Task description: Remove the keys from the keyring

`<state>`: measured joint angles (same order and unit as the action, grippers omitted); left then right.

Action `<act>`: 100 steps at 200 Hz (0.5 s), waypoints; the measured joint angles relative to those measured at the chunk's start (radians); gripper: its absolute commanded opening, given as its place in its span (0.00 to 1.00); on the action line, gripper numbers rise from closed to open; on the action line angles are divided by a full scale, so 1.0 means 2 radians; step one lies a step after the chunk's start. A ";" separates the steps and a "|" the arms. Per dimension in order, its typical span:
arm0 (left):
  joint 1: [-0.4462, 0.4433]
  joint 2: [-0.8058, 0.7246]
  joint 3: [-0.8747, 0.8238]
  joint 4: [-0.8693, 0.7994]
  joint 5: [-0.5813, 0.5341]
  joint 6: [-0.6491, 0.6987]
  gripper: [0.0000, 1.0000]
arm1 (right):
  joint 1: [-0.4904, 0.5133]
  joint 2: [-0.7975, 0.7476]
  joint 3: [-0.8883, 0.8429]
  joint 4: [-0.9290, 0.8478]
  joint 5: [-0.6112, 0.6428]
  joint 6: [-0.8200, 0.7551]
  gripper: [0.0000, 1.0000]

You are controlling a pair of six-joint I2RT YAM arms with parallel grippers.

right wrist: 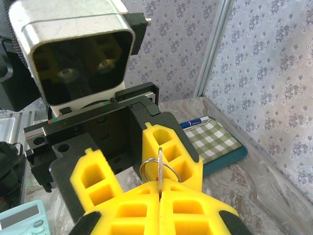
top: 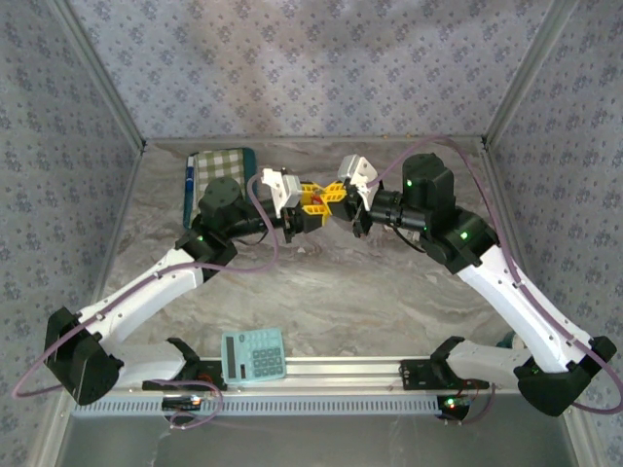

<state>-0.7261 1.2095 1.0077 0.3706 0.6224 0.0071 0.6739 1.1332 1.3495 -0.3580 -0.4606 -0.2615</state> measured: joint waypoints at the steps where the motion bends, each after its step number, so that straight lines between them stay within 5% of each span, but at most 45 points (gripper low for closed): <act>1: 0.000 0.000 0.000 0.000 0.001 -0.001 0.29 | 0.000 0.000 0.000 0.000 0.000 0.000 0.00; 100: 0.000 0.008 0.004 0.000 -0.005 -0.005 0.23 | -0.001 0.000 0.000 0.005 -0.003 0.000 0.00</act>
<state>-0.7269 1.2251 1.0149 0.3706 0.6117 -0.0021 0.6716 1.1328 1.3495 -0.3485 -0.4671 -0.2615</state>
